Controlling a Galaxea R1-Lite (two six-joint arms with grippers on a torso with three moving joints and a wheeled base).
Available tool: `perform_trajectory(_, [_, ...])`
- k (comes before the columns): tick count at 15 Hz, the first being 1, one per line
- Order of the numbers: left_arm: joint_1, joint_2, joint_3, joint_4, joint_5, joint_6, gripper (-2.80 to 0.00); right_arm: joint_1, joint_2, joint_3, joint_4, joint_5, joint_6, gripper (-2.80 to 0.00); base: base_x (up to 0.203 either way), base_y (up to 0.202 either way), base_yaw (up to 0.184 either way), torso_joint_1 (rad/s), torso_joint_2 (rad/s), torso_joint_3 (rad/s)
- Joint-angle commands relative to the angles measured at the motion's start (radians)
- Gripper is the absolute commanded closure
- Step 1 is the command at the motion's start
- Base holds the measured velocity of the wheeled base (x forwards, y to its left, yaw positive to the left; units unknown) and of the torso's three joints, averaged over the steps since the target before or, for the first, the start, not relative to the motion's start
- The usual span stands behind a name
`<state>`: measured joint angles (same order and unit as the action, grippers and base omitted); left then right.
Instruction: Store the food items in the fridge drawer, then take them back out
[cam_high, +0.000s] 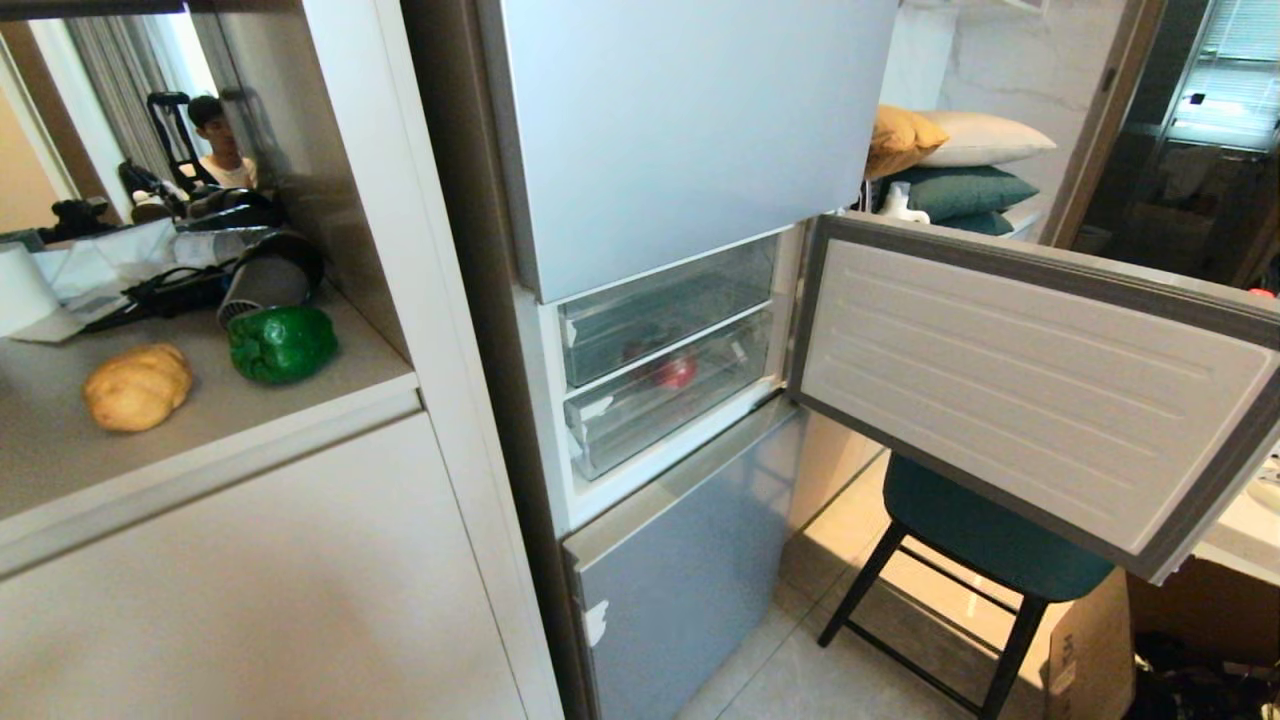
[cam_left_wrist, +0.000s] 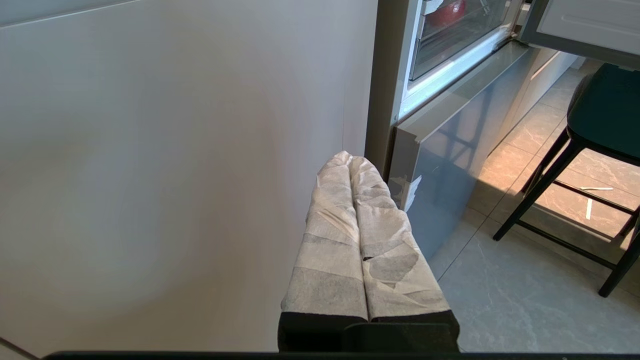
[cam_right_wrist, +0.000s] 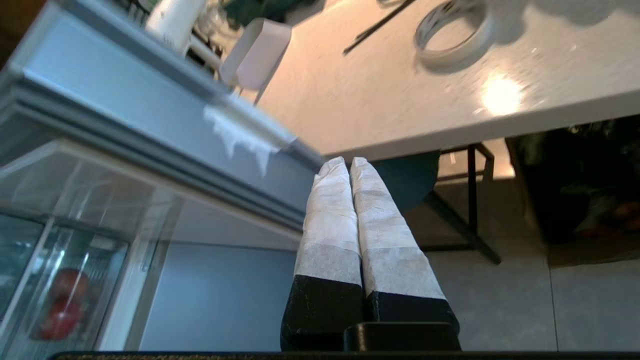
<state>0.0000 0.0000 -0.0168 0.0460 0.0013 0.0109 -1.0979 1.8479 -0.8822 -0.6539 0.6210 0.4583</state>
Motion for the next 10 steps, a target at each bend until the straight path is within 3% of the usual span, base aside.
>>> perform_trajectory(1, [0.000,0.000,0.000,0.002,0.000,0.000,0.00,0.061,-0.024,0.017,-0.004,-0.054,0.004,0.00,0.000,0.000,0.000,0.000,0.00,0.000])
perform_trajectory(2, [0.000,0.000,0.000,0.000,0.000,0.000,0.00,0.079,-0.025,0.014,-0.006,-0.091,0.006,0.00,0.000,0.000,0.000,0.000,0.00,0.000])
perform_trajectory(5, [0.000,0.001,0.000,0.000,0.000,0.000,0.00,0.098,-0.007,-0.004,-0.004,-0.099,0.011,0.00,0.000,0.000,0.000,0.000,0.00,0.000])
perform_trajectory(10, [0.000,0.001,0.000,0.000,0.000,0.000,0.00,0.119,0.101,-0.133,-0.003,-0.152,0.010,0.00,0.000,0.000,0.000,0.000,0.00,0.000])
